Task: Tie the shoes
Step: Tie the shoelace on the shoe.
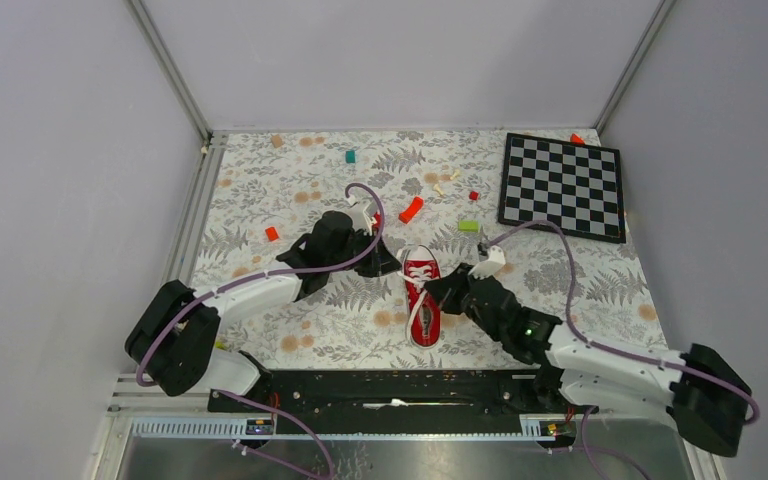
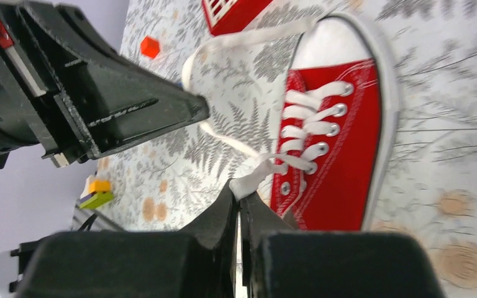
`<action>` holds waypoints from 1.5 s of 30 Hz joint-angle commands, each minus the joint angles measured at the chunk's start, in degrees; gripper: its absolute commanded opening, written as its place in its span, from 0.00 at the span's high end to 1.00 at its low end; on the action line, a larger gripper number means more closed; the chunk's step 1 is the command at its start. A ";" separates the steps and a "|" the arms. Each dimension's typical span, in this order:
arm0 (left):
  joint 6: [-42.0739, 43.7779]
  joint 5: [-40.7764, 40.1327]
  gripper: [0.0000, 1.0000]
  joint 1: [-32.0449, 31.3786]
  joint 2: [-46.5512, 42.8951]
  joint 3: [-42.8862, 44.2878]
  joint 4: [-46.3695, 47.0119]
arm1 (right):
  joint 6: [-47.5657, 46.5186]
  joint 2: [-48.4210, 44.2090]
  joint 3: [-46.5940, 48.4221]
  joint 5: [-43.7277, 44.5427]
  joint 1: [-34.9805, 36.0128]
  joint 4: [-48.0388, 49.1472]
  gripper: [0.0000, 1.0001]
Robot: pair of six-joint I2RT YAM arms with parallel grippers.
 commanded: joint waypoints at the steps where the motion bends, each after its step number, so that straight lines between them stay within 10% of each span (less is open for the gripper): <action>1: 0.47 -0.22 1.00 0.38 -2.54 1.93 1.45 | -4.88 -8.80 -0.61 5.43 -3.22 -15.96 1.00; 9: 0.98 -1.86 1.00 0.43 -6.28 0.15 -1.85 | -8.77 -13.71 1.59 -5.32 -13.71 -24.91 1.00; 45: 0.36 -8.88 1.00 0.29 -17.79 -15.87 -9.07 | -25.56 18.95 18.80 -22.17 -29.09 -38.09 1.00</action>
